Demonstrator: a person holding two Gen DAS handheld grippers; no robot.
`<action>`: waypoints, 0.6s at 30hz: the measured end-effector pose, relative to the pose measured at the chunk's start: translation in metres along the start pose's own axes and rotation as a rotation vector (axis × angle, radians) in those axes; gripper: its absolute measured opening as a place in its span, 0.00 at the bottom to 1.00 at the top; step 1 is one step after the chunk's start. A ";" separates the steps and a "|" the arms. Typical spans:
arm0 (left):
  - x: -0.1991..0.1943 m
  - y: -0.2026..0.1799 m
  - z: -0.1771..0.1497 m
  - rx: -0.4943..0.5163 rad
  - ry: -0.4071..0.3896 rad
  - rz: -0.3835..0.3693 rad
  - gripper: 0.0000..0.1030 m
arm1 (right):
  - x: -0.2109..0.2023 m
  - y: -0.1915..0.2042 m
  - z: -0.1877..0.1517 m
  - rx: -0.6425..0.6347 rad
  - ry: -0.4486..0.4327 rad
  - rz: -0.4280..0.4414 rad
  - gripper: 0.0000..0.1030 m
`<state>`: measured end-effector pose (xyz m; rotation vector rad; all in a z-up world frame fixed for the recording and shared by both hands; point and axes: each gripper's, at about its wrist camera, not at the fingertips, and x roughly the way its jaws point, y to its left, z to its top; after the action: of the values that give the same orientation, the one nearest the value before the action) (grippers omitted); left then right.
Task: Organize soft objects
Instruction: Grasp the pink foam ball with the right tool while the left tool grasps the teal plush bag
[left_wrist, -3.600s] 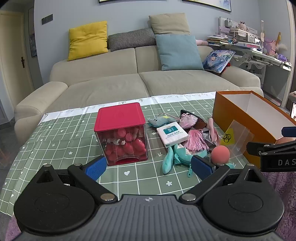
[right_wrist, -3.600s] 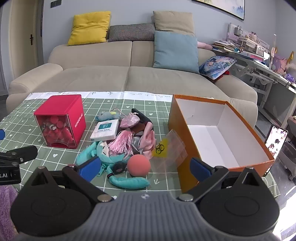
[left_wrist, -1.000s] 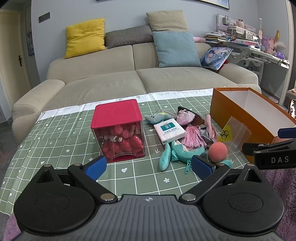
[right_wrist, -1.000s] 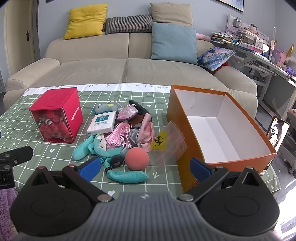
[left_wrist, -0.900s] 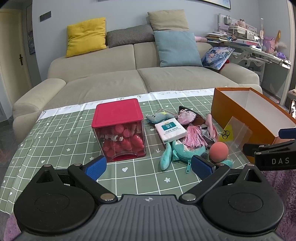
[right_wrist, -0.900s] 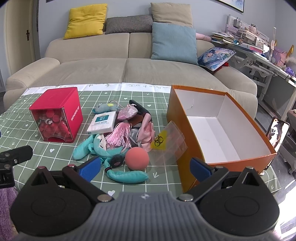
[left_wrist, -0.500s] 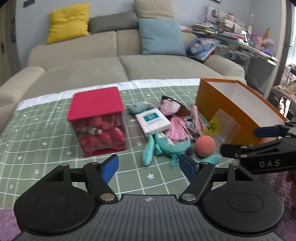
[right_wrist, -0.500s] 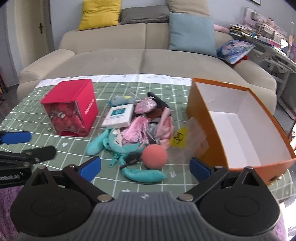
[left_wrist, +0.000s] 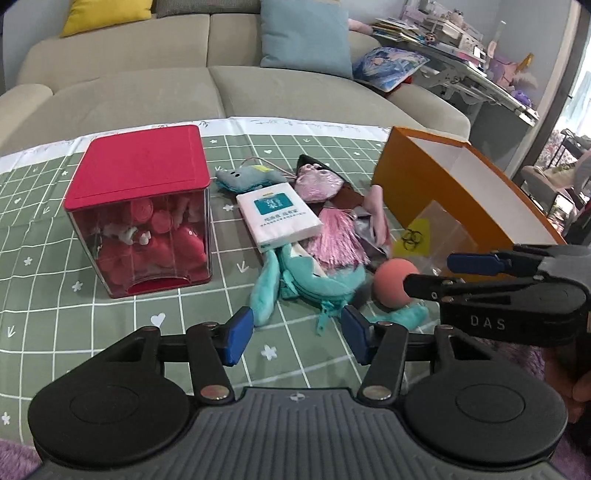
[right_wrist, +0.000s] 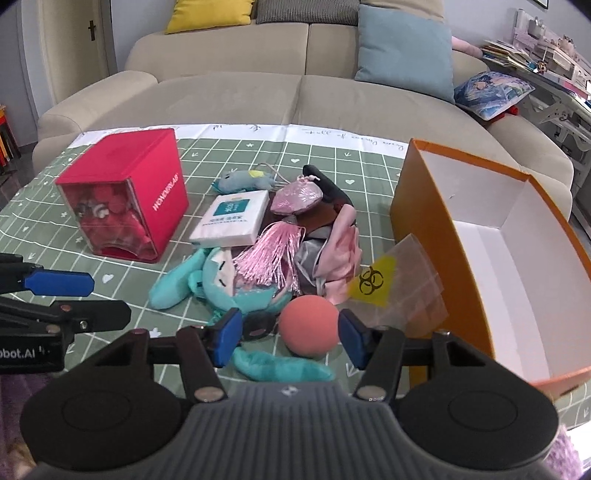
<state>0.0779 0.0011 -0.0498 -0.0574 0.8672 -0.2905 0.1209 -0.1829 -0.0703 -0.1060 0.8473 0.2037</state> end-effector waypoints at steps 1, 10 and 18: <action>0.004 0.002 0.002 -0.005 0.000 0.001 0.69 | 0.004 -0.001 0.001 0.000 0.001 -0.003 0.56; 0.042 0.010 0.015 -0.076 0.005 -0.009 0.81 | 0.035 -0.011 0.003 0.031 0.041 -0.038 0.56; 0.083 0.014 0.028 -0.145 0.039 0.002 0.84 | 0.065 -0.013 0.004 0.050 0.114 -0.024 0.55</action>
<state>0.1530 -0.0106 -0.0953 -0.1859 0.9256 -0.2276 0.1683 -0.1856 -0.1161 -0.0810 0.9636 0.1551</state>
